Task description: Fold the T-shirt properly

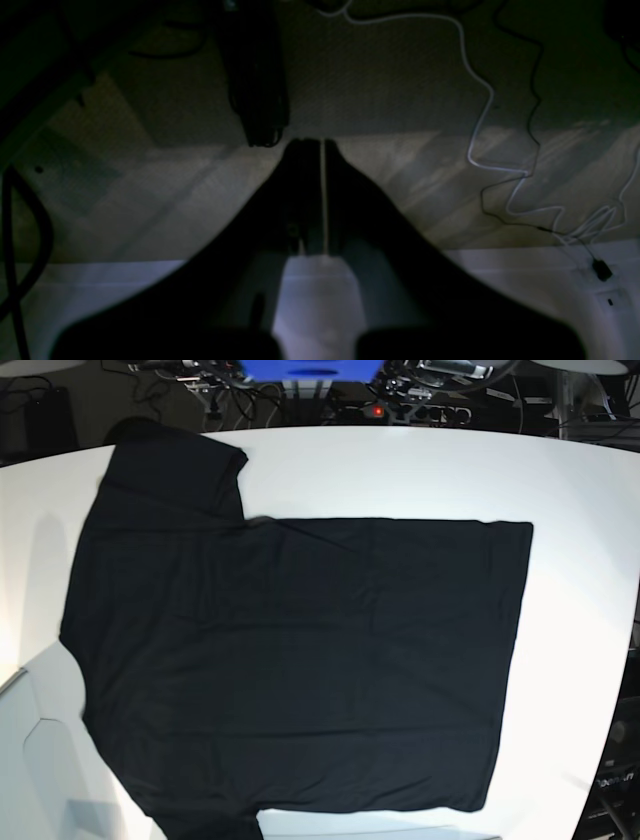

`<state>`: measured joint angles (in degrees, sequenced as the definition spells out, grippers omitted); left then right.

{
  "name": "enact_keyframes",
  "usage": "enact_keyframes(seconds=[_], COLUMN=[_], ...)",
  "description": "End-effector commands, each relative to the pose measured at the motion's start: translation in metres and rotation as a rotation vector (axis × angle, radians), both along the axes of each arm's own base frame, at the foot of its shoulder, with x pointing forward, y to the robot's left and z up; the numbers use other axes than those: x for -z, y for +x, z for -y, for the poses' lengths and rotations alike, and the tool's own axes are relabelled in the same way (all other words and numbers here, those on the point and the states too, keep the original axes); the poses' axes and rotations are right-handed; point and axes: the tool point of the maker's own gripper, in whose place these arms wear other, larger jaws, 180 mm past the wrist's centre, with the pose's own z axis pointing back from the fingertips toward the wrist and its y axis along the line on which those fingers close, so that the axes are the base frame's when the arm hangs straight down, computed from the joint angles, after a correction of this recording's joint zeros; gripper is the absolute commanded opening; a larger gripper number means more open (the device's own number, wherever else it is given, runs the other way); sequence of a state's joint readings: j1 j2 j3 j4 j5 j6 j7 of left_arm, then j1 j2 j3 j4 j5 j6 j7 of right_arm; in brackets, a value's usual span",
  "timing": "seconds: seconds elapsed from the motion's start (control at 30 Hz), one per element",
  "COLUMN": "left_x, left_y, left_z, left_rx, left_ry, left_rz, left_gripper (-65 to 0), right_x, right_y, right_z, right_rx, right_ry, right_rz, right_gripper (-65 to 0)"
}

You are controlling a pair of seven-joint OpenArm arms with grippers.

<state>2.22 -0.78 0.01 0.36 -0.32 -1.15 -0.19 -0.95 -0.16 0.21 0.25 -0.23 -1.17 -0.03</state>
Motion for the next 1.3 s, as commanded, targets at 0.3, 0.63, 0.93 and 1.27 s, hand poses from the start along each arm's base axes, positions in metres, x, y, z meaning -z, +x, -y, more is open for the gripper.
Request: enact_keyframes(seconds=[0.3, 0.63, 0.93, 1.27], left_x=[-0.0002, -0.0005, -0.0005, -0.0005], left_y=[-0.0038, -0.012, -0.012, -0.012], left_z=[-0.0016, -0.0016, -0.0016, -0.0016], left_rx=[-0.004, -0.004, -0.005, -0.005], left_ry=[0.014, 0.014, 0.014, 0.014], left_rz=[-0.006, -0.019, -0.019, -0.019], left_gripper=[-65.0, -65.0, -65.0, -65.0], right_x=[-0.0009, -0.0009, -0.0009, -0.0009], right_y=[-0.014, -0.0145, -0.0145, -0.0152], right_z=[-0.0064, -0.0053, -0.0053, -0.0053], right_rx=[0.0, 0.0, 0.0, 0.0], right_ry=[0.029, 0.027, 0.027, 0.027], right_rz=[-0.027, -0.026, -0.026, -0.026], right_gripper=[-65.0, -65.0, -65.0, -65.0])
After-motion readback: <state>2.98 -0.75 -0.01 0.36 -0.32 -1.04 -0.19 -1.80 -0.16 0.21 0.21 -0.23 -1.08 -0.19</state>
